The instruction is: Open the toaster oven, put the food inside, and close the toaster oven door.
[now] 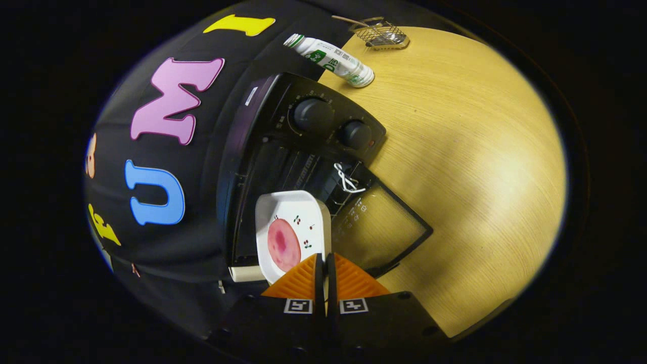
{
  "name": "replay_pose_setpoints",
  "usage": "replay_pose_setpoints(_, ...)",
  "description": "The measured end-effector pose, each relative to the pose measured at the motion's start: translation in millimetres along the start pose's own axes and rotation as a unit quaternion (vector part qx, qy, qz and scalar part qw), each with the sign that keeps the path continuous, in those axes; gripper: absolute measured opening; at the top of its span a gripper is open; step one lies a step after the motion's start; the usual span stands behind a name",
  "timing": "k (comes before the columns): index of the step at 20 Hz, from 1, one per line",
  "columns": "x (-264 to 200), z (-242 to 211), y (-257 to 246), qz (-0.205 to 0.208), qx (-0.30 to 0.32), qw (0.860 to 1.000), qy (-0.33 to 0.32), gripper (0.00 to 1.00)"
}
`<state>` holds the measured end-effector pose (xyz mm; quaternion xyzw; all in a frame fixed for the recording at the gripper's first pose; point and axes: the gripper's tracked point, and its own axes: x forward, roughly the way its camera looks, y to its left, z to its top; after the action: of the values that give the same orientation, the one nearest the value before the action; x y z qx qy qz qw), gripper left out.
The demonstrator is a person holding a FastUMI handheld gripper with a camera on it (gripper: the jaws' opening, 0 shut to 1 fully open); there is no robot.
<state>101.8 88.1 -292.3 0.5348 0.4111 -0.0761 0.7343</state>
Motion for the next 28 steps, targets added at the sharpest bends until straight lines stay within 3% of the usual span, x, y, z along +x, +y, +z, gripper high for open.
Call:
replay_pose_setpoints(9, 68.0, 21.9, 21.3, 0.014, 0.11, 0.993, -0.044, 0.05)
replay_pose_setpoints(17, 90.0, 33.4, 27.8, 0.02, 0.117, 0.987, -0.105, 0.05)
replay_pose_setpoints(23, 89.4, 21.2, 45.1, 0.052, 0.124, 0.987, -0.092, 0.13)
replay_pose_setpoints(28, 69.1, 1.6, 53.9, 0.084, 0.118, 0.988, -0.044, 0.33)
